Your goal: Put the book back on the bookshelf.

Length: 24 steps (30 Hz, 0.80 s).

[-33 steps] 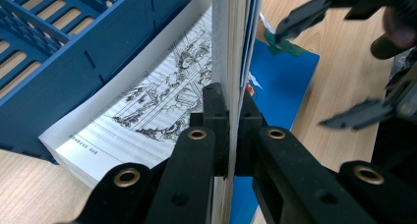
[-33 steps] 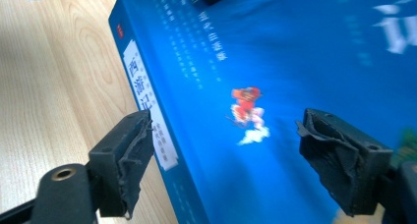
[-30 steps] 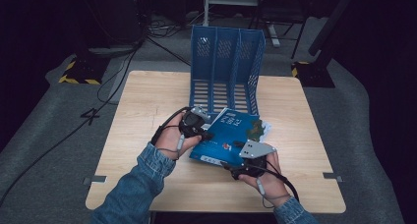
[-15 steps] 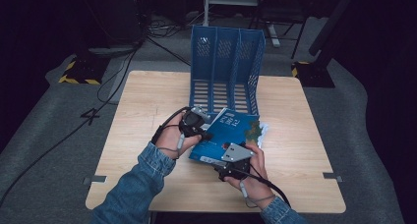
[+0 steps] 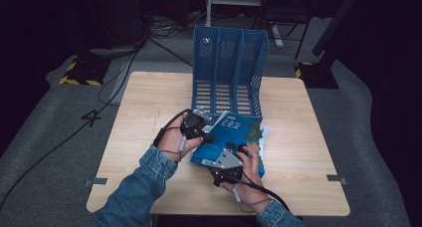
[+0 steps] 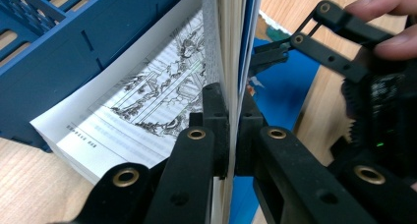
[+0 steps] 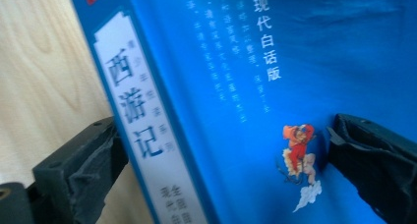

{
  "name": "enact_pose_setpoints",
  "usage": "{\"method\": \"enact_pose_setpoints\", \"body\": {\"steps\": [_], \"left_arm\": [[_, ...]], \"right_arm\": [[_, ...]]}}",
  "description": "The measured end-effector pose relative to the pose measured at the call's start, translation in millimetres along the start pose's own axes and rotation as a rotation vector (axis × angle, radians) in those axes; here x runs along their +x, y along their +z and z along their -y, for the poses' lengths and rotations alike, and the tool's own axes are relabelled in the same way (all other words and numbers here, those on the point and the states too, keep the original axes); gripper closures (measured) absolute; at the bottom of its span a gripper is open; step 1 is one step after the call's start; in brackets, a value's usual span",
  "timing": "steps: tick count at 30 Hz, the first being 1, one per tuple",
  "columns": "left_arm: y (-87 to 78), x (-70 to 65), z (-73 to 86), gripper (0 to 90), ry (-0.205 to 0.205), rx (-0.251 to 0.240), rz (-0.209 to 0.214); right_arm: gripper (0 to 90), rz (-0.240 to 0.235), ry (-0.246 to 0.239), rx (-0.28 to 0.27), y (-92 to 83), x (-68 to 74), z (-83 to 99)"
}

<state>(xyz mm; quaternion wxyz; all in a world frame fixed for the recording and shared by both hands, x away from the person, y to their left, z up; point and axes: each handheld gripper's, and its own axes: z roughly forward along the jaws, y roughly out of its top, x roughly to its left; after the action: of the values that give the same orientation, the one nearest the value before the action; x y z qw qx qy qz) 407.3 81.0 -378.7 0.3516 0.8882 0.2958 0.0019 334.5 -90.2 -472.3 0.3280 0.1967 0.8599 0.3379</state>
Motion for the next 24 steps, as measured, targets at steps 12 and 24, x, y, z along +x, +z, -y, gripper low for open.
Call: {"method": "enact_pose_setpoints", "body": {"steps": [12, 24], "left_arm": [[3.6, 0.2, 1.0, 87.5, -0.011, 0.023, -0.016], [12.1, 5.3, 7.9, 87.0, -0.052, 0.050, -0.004]], "right_arm": [[0.1, 0.123, -0.075, 0.033, 16.7, 7.5, -1.0], [0.1, 0.178, -0.134, 0.040, 29.7, 11.0, 6.8]]}}
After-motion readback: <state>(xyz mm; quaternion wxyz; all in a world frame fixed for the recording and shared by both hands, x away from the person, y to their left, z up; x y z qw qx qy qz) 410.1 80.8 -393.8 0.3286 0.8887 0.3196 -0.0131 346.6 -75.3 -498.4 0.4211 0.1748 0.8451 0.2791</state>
